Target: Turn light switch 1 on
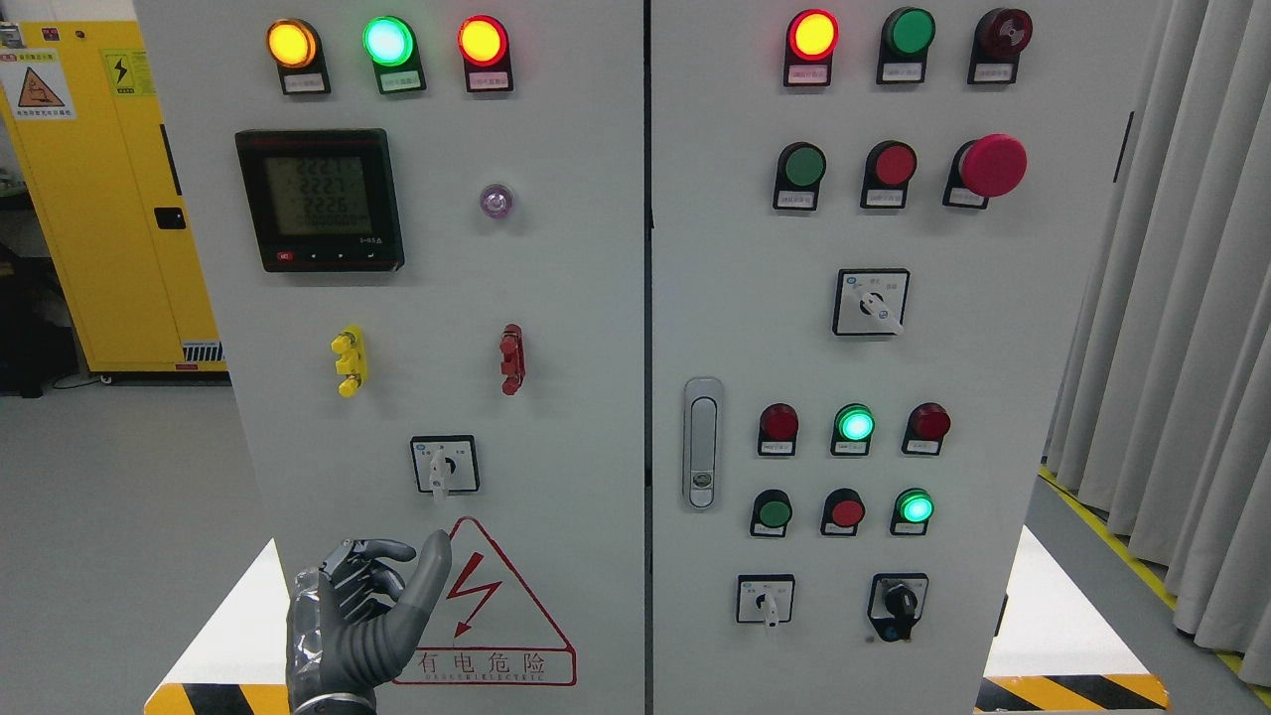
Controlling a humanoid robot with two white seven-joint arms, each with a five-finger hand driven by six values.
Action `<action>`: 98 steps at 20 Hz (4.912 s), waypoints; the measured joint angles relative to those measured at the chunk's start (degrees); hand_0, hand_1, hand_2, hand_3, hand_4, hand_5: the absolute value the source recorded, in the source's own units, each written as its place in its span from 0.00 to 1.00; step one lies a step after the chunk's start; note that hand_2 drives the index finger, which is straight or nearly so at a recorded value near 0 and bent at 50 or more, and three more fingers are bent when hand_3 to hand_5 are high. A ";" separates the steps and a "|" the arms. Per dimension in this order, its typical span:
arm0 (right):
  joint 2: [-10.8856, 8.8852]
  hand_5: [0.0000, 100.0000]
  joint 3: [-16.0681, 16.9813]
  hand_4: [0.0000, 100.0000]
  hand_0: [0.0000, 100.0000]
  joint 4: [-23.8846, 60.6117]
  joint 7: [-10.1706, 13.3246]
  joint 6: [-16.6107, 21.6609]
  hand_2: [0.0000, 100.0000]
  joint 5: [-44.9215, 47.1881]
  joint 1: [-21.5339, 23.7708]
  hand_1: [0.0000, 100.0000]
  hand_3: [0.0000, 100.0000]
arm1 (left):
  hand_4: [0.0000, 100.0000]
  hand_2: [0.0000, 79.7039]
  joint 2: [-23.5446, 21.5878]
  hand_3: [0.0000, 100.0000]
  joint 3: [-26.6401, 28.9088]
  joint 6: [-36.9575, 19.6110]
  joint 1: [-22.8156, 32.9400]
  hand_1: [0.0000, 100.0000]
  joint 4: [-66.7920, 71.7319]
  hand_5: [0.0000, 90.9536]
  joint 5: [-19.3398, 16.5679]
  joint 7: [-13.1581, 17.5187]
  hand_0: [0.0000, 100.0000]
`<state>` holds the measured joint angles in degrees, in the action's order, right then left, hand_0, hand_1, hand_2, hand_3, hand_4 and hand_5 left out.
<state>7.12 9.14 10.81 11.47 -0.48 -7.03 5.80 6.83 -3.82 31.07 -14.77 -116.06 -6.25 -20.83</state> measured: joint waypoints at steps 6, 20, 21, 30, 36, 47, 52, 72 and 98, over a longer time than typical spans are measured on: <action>0.00 0.00 0.00 0.00 0.00 0.00 0.00 0.00 0.04 0.00 0.00 0.50 0.00 | 0.80 0.75 0.36 0.94 0.15 1.57 -1.48 0.68 0.48 0.90 -0.09 -0.19 0.12; 0.00 0.00 0.00 0.00 0.00 0.00 0.00 0.00 0.04 0.00 0.00 0.50 0.00 | 0.80 0.72 0.90 0.94 0.33 3.73 -4.08 0.68 1.15 0.90 -1.05 -0.34 0.11; 0.00 0.00 0.00 0.00 0.00 0.00 0.00 0.00 0.04 0.00 0.00 0.50 0.00 | 0.80 0.72 0.94 0.94 0.33 3.77 -4.23 0.67 1.21 0.90 -1.08 -0.34 0.11; 0.00 0.00 0.00 0.00 0.00 0.00 0.00 0.00 0.04 0.00 0.00 0.50 0.00 | 0.80 0.71 1.13 0.94 0.36 3.98 -5.46 0.67 1.99 0.90 -1.52 -0.34 0.14; 0.00 0.00 0.00 0.00 0.00 0.00 0.00 0.00 0.04 0.00 0.00 0.50 0.00 | 0.80 0.71 1.21 0.94 0.37 4.06 -6.28 0.67 2.67 0.90 -1.90 -0.34 0.19; 0.00 0.00 0.00 0.00 0.00 0.00 0.00 0.00 0.04 0.00 0.00 0.50 0.00 | 0.81 0.72 1.42 0.94 0.26 4.84 -7.59 0.68 3.90 0.90 -2.08 -0.51 0.26; 0.00 0.00 0.00 0.00 0.00 0.00 0.00 0.00 0.04 0.00 0.00 0.50 0.00 | 0.81 0.73 1.49 0.94 0.12 4.87 -8.14 0.69 4.31 0.90 -2.12 -0.39 0.28; 0.00 0.00 0.00 0.00 0.00 0.00 0.00 0.00 0.04 0.00 0.00 0.50 0.00 | 0.81 0.74 1.63 0.94 -0.17 5.63 -9.19 0.67 5.12 0.90 -2.34 -0.27 0.26; 0.00 0.00 0.00 0.00 0.00 0.00 0.00 0.00 0.04 0.00 0.00 0.50 0.00 | 0.82 0.77 1.75 0.94 -0.18 6.55 -10.49 0.66 6.06 0.90 -2.37 -0.16 0.32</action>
<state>7.12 9.14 10.81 11.47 -0.48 -7.03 5.80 8.58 -3.99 37.63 -25.26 -110.00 -8.61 -20.99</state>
